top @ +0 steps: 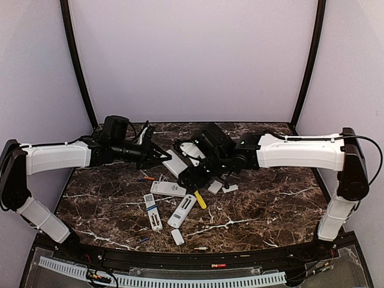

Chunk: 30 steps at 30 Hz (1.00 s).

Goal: Unload the batteries from the remote control
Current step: Pass from the right arm to the left, then remove the battery cover from the remote control.

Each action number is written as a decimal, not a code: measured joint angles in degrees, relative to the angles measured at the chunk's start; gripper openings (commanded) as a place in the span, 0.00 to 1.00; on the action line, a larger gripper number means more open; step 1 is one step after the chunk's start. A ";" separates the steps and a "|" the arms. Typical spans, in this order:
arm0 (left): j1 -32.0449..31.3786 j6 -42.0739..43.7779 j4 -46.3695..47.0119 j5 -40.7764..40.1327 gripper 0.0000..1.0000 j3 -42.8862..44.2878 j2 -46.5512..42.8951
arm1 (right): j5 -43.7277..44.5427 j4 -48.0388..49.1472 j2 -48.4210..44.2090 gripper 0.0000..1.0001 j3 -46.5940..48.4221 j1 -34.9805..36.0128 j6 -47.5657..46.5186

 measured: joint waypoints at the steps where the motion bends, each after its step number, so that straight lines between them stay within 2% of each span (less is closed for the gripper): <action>1: 0.00 0.00 -0.02 -0.15 0.00 -0.02 0.00 | 0.33 0.31 -0.15 0.98 -0.28 0.00 0.72; 8: 0.20 0.00 0.81 -1.03 0.00 -1.88 -1.64 | -1.31 6.56 -6.64 0.99 -7.61 -1.73 5.99; 15: 1.27 -1.51 7.26 -3.21 0.00 -7.98 -10.08 | -7.56 24.94 -20.20 0.98 -21.90 -8.15 21.86; 19: 1.36 -1.99 12.81 -4.42 0.00 -9.73 -14.91 | -9.38 32.44 -21.64 0.97 -24.70 -9.03 30.18; 22: 1.36 -2.27 16.61 -4.46 0.00 -10.56 -16.59 | -11.96 35.85 -20.76 0.92 -24.76 -9.01 33.83; 27: 1.36 -2.73 20.59 -4.39 0.00 -12.44 -17.90 | -16.90 39.43 -18.32 0.74 -24.55 -8.13 37.00; 30: 1.36 -2.80 21.70 -4.42 0.00 -13.03 -18.32 | -19.08 39.78 -16.41 0.69 -23.65 -7.02 37.38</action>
